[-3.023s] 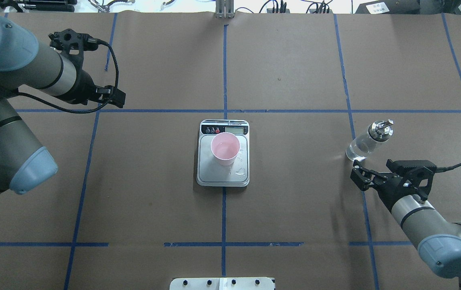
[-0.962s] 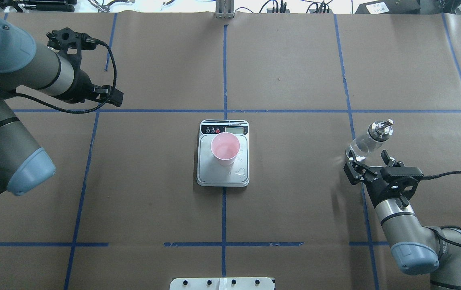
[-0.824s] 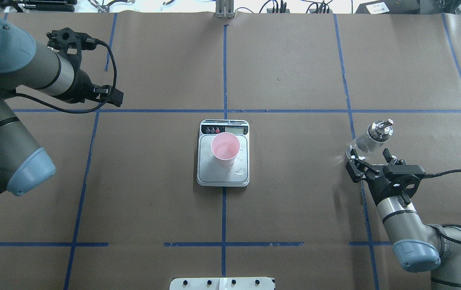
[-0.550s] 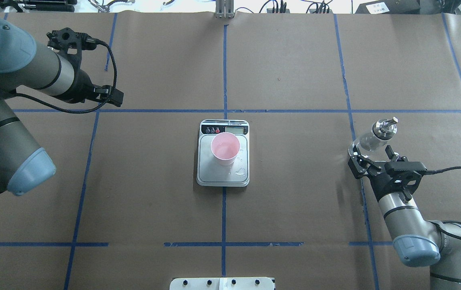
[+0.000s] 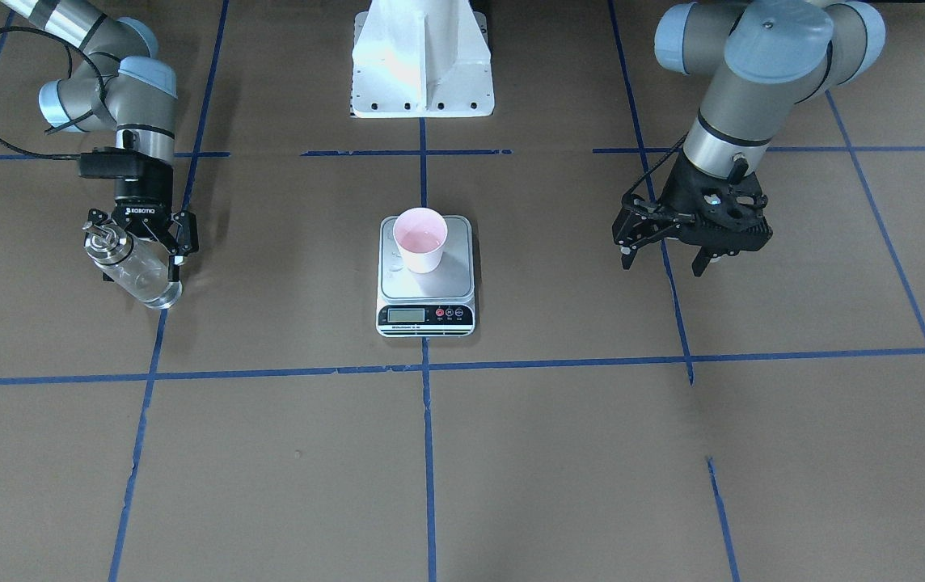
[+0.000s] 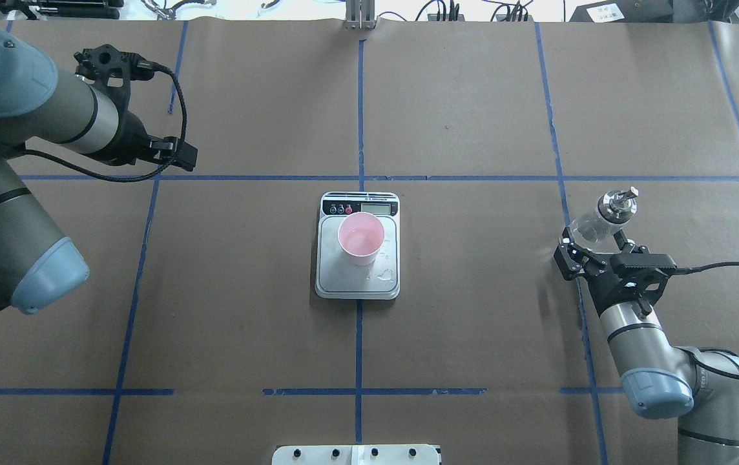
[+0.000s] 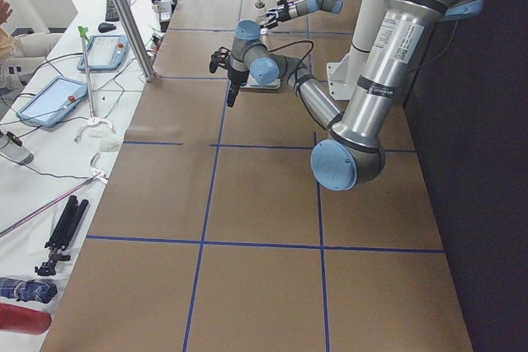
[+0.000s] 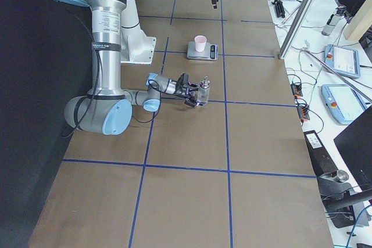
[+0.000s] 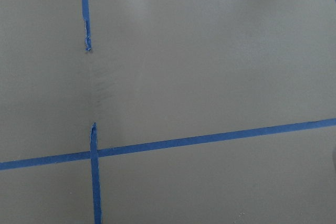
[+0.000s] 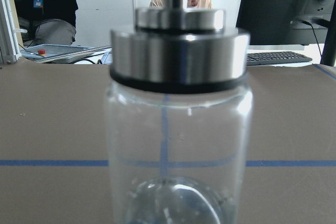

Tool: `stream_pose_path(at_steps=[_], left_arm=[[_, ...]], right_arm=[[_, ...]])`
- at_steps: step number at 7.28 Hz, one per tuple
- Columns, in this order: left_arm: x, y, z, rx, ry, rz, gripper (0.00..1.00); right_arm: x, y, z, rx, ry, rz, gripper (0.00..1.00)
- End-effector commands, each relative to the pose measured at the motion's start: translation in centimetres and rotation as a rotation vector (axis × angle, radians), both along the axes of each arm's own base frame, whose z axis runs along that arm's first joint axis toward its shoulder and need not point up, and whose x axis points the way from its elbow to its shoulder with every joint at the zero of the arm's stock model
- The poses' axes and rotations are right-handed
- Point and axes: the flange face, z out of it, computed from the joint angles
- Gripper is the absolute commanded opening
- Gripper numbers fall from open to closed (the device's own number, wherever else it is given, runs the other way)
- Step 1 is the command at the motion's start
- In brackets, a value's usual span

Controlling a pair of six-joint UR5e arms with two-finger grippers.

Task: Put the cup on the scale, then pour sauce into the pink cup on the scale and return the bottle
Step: 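Lift the glass bottle with the right gripper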

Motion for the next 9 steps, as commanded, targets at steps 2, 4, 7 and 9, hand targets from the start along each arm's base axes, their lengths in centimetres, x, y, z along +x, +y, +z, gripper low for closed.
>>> stream_pose_path(at_steps=[2, 4, 7, 9], left_arm=[[0.0, 0.0, -0.1, 0.001, 0.001, 0.0, 1.0], [-0.6, 0.5, -1.0, 0.013, 0.016, -0.002, 1.0], [-0.9, 0.9, -1.4, -0.002, 0.016, -0.011, 1.0], [-1.0, 0.9, -1.6, -0.003, 0.016, -0.018, 1.0]], right_arm=[[-0.8, -0.8, -1.1, 0.014, -0.05, 0.011, 0.31], [-0.8, -1.0, -1.6, 0.037, 0.01, -0.01, 0.0], [-0.8, -2.2, -5.4, 0.1, 0.123, -0.036, 0.0], [-3.3, -3.6, -11.6, 0.145, 0.108, -0.032, 0.0]])
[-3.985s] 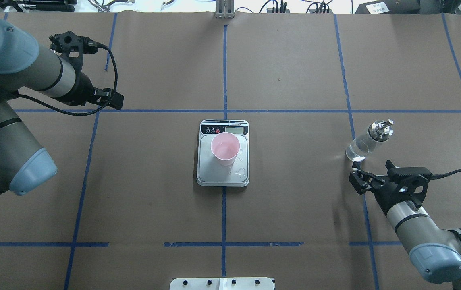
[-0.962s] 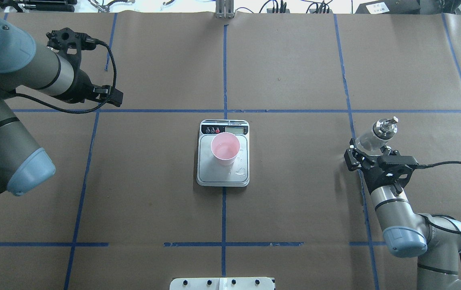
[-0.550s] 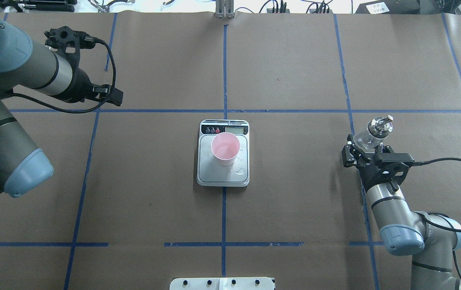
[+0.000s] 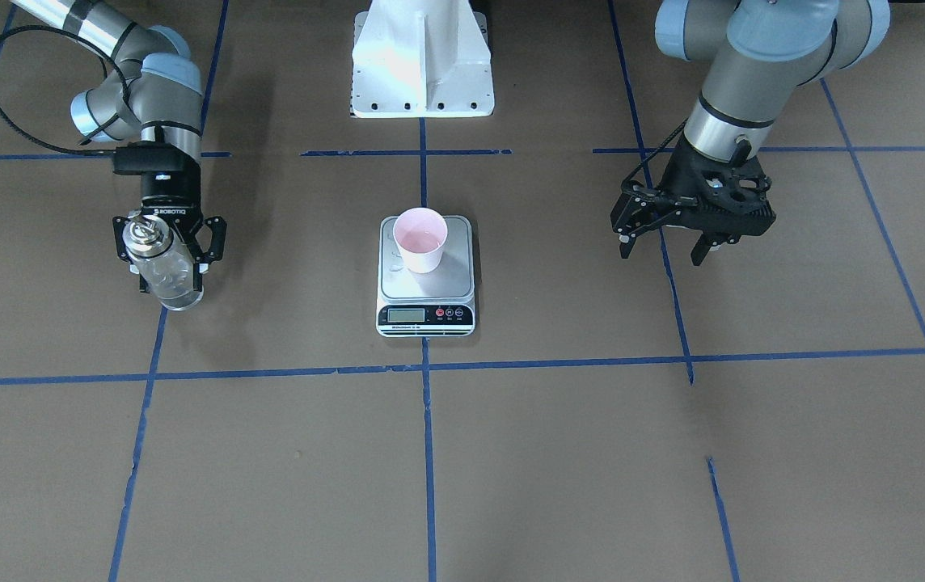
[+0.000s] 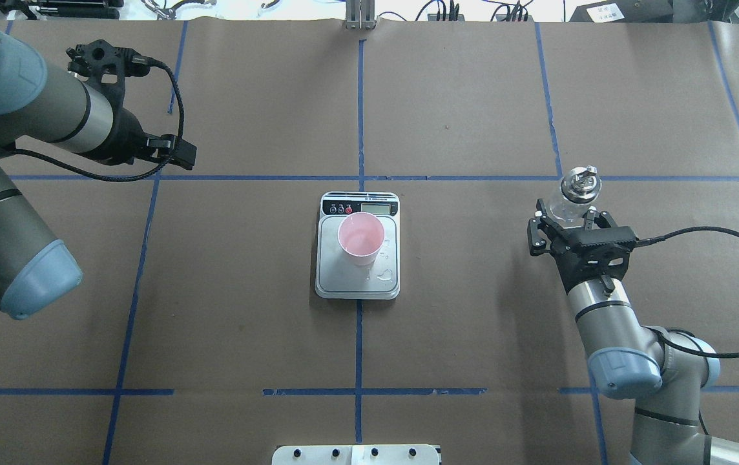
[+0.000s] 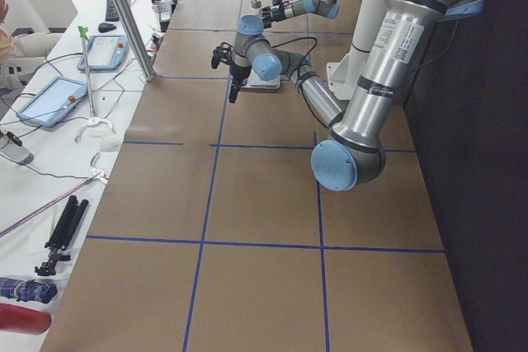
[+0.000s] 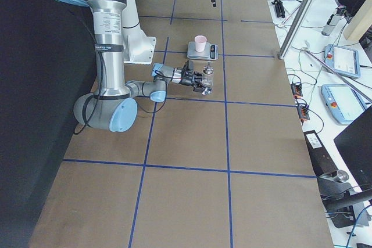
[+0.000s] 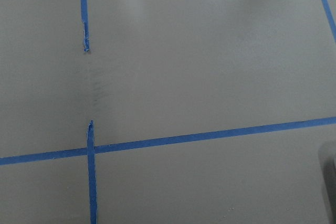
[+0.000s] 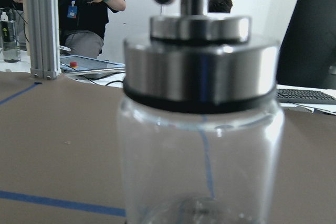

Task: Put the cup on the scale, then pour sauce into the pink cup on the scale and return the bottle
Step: 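Lift the glass bottle with the right gripper, then carry the bottle with the right gripper over the pink cup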

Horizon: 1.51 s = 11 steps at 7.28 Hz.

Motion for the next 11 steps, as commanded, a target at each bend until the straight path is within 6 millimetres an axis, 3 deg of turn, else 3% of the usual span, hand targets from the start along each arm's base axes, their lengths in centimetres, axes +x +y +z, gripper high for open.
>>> stream_pose_path(at_steps=[1, 4, 6, 7, 8, 10, 11], left_arm=[[-0.1, 0.1, 0.0, -0.001, -0.002, -0.007, 1.0], [-0.3, 0.3, 0.4, -0.004, -0.006, -0.006, 1.0], [-0.5, 0.2, 0.5, -0.002, -0.007, -0.007, 1.0], [-0.5, 0.2, 0.4, -0.001, -0.006, -0.007, 1.0], [-0.5, 0.2, 0.4, -0.002, -0.006, -0.008, 1.0], [-0.5, 0.1, 0.6, -0.003, -0.009, -0.006, 1.0], [-0.5, 0.2, 0.6, -0.002, -0.008, -0.006, 1.0]], right_arm=[[-1.8, -1.4, -4.6, 0.007, 0.054, 0.009, 0.0], [-3.3, -1.7, -10.4, -0.017, 0.243, -0.021, 0.0], [-5.7, -1.1, -11.9, -0.033, 0.285, -0.065, 0.0], [-7.0, -1.7, -14.7, -0.069, 0.384, -0.07, 0.0], [-7.0, -1.2, -15.8, -0.094, 0.405, -0.105, 0.0], [-8.8, -1.1, -16.5, -0.139, 0.493, -0.137, 0.0], [-9.8, -1.3, -18.9, -0.172, 0.592, -0.136, 0.0]])
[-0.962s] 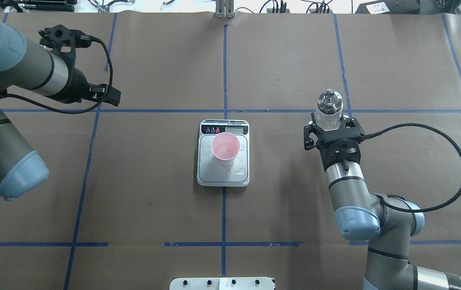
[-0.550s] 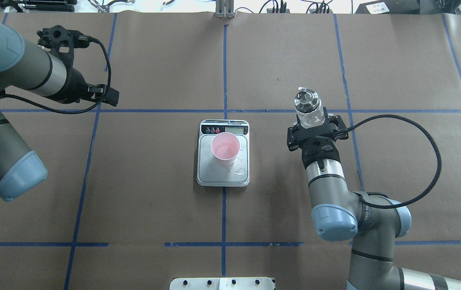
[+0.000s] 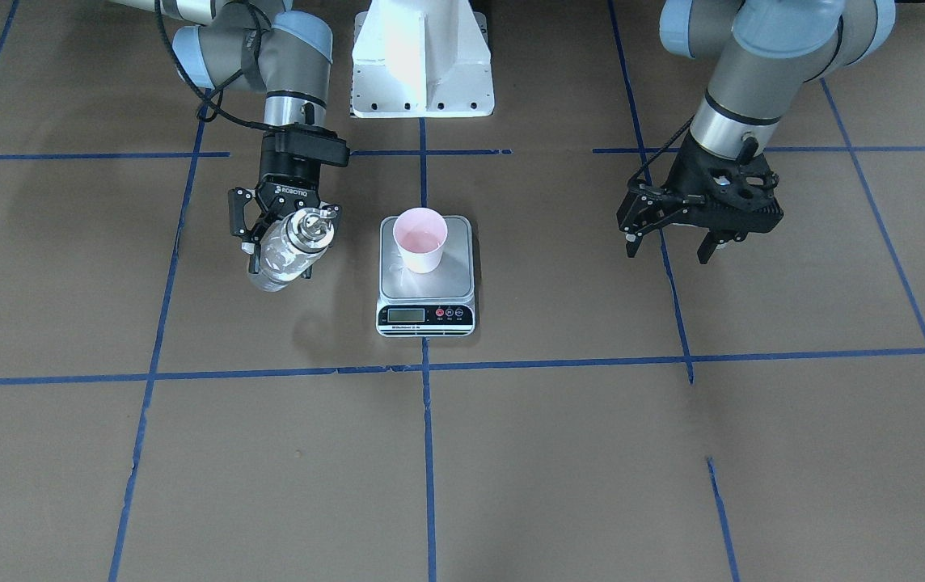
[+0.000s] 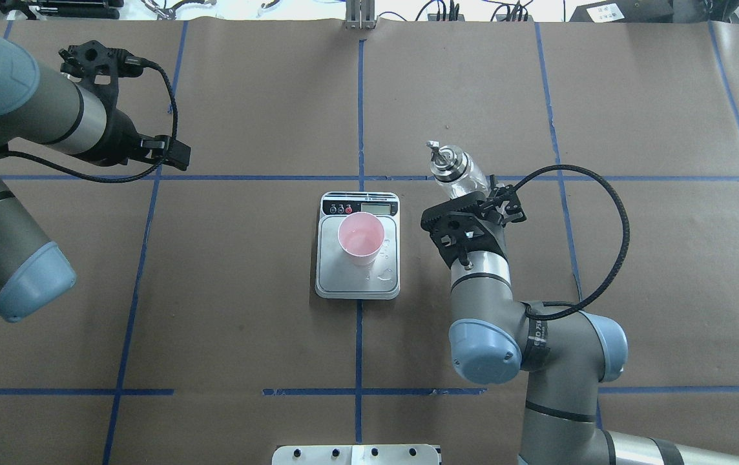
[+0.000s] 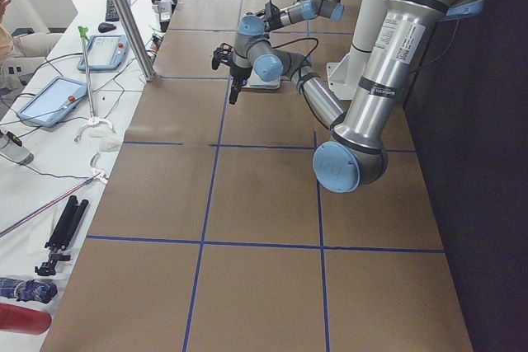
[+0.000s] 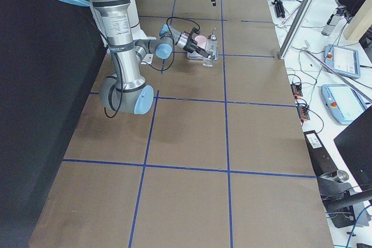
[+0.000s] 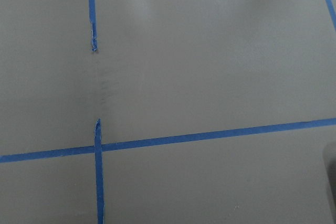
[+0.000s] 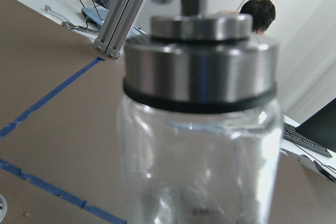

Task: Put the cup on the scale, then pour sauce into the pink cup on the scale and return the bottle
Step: 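Carry the bottle with the right gripper over the pink cup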

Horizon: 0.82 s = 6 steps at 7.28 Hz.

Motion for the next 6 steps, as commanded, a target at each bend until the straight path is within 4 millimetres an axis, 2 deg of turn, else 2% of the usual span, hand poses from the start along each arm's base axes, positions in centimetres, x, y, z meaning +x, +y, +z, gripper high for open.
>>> stream_pose_path(at_steps=[1, 2, 3, 6], left_arm=[[0.0, 0.0, 0.4, -0.002, -0.007, 0.003, 1.0], [-0.2, 0.1, 1.0, -0.003, -0.014, 0.003, 1.0], [-0.6, -0.2, 1.2, -0.005, -0.016, -0.003, 1.0], [-1.5, -1.0, 1.3, 0.026, -0.034, 0.009, 1.0]], right_arm=[[-1.8, 0.0, -3.0, -0.05, 0.195, -0.004, 0.0], [-2.2, 0.9, -2.1, -0.034, 0.249, -0.009, 0.0], [-3.0, 2.1, -2.2, 0.022, 0.296, -0.008, 0.0], [-3.2, 3.2, -0.9, 0.089, 0.506, -0.063, 0.0]])
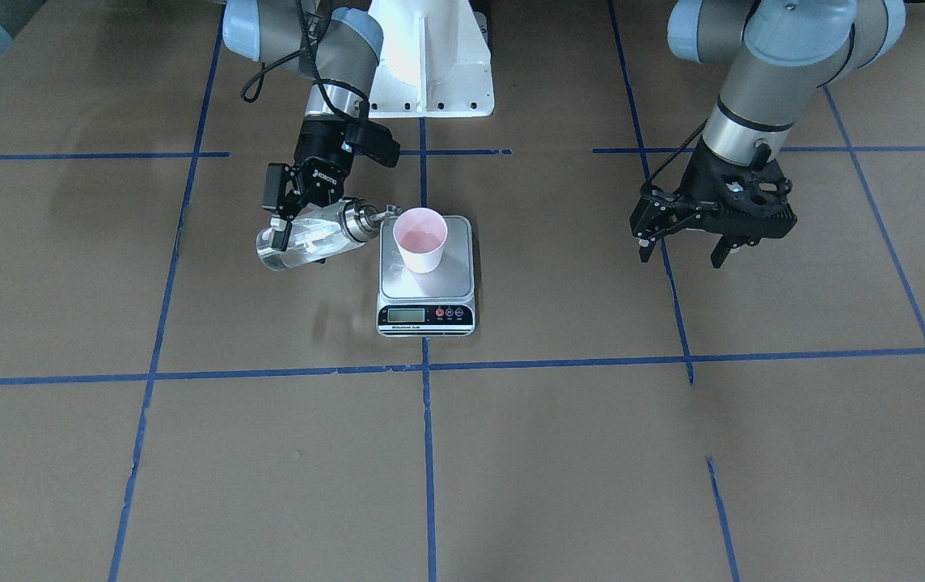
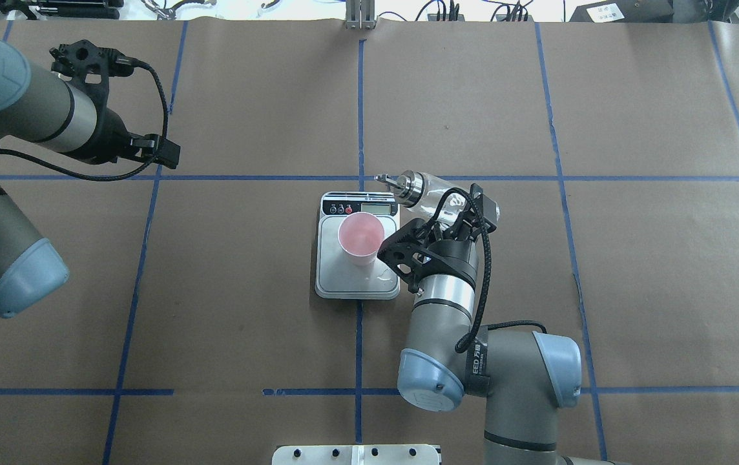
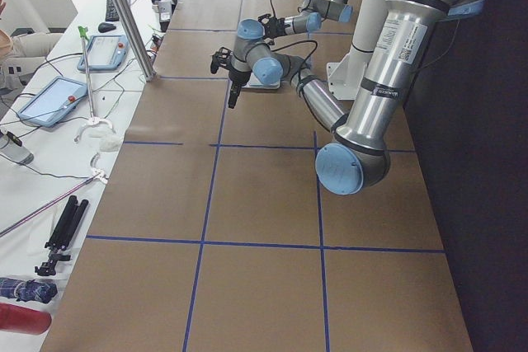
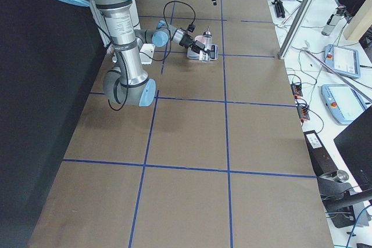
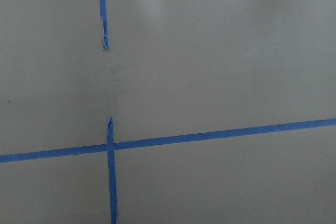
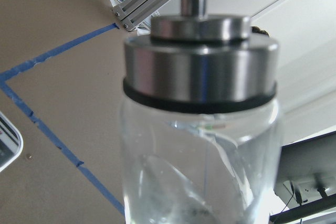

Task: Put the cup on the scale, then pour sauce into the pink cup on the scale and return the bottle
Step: 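Carry the bottle with the right gripper over the pink cup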

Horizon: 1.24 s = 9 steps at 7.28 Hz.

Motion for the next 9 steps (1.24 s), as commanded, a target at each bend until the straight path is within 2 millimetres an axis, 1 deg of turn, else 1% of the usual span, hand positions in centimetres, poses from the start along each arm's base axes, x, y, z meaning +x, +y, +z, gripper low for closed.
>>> stream_pose_path(at_steps=[1, 2, 8, 9], left_arm=[[-0.49, -0.35, 0.04, 0.016, -0.008, 0.006, 1.0], [-0.49, -0.35, 0.04, 0.016, -0.008, 0.006, 1.0], [-0.49, -0.34, 0.28, 0.01, -0.01, 0.003, 1.0], [-0.5, -0.32, 0.37, 0.008, -0.01, 0.005, 1.0]], right_arm=[[-0.16, 0.58, 1.0, 0.014, 0.136, -0.034, 0.0], [-0.39, 0.72, 0.88, 0.005, 0.191, -0.043, 0.0], [-0.17, 0.49, 0.98, 0.037, 0.441, -0.123, 0.0], [-0.01, 0.35, 1.04, 0.044, 0.515, -0.129, 0.0]])
